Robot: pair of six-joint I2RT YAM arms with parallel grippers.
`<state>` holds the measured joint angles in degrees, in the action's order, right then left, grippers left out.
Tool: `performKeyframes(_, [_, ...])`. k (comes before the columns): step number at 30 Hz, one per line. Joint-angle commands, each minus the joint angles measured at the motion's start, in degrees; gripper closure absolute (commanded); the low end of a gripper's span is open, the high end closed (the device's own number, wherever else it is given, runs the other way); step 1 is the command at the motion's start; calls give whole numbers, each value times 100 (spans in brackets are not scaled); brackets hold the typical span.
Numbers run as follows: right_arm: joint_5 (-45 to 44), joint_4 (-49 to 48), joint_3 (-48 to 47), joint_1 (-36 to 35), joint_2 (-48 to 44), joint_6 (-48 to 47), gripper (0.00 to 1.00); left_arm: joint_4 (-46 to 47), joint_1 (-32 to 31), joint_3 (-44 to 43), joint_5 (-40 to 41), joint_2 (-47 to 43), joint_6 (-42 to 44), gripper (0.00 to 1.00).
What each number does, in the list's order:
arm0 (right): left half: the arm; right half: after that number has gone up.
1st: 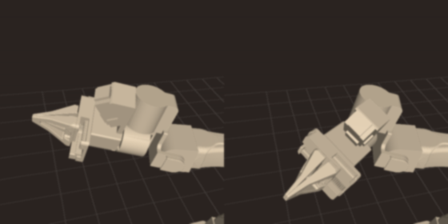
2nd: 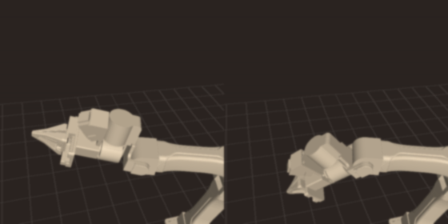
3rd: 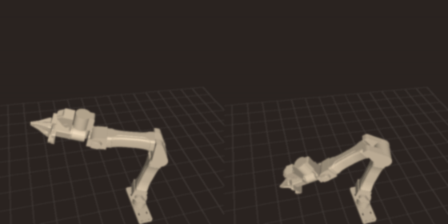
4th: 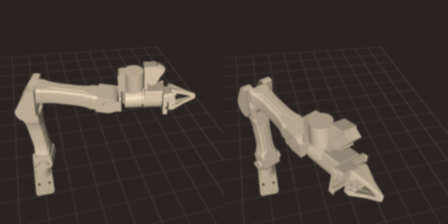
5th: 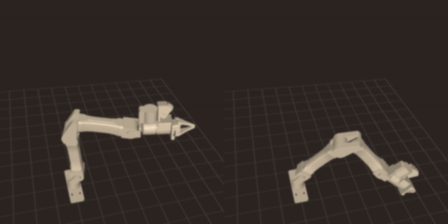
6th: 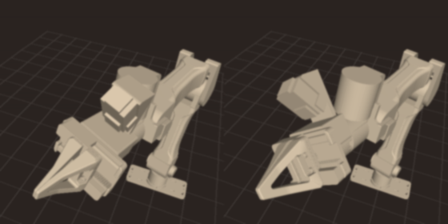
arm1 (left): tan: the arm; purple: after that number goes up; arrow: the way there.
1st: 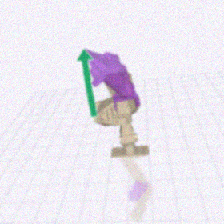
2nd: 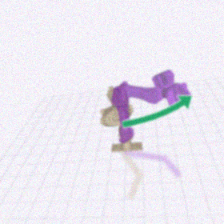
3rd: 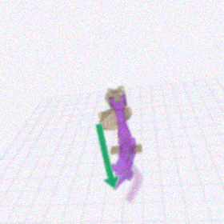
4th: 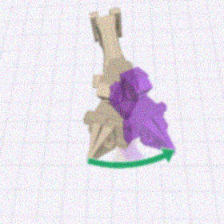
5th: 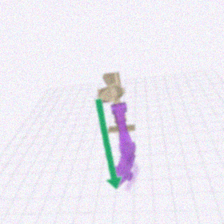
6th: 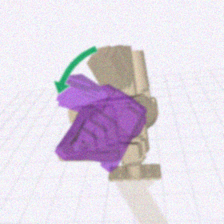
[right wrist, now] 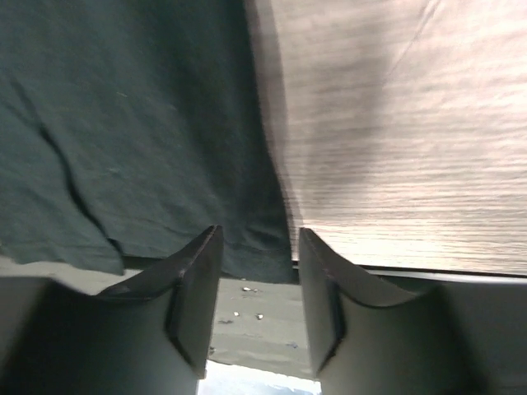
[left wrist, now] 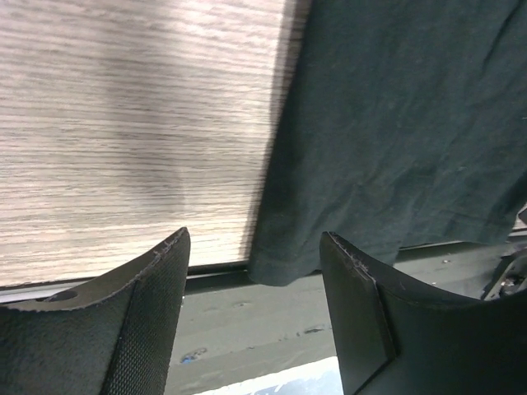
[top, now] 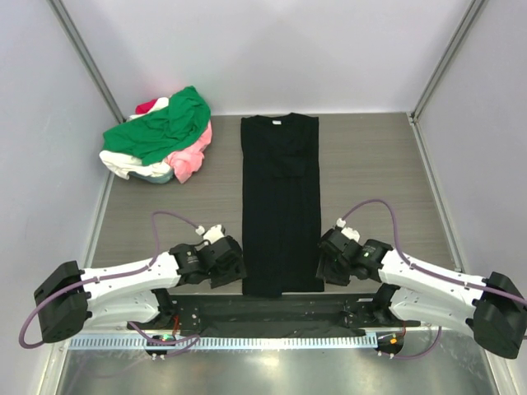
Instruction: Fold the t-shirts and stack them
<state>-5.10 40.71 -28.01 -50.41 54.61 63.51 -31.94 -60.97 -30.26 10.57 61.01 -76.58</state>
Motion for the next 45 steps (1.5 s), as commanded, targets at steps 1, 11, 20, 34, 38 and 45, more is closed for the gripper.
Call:
performKeyframes(1, [-201, -371, 199, -249, 111, 565, 54, 338, -55, 125, 7, -72, -191, 35])
performKeyframes(11, [-263, -388, 559, -584, -99, 883, 71, 900, -152, 582, -116, 33, -384, 44])
performKeyframes(20, [-281, -406, 762, -601, -275, 944, 96, 1252, -187, 644, -274, 262, -393, 57])
performKeyframes(34, [-289, 58, 517, -610, -731, 910, 99, 535, -565, -47, -91, 17, -403, 100])
performKeyframes(38, [-780, 657, -238, -601, -847, 752, 99, -311, -565, -725, 418, -28, -139, 100])
performKeyframes(45, [-1818, 1246, -1741, -514, -74, 207, 99, -1218, -13, -2202, 780, 419, 836, 100])
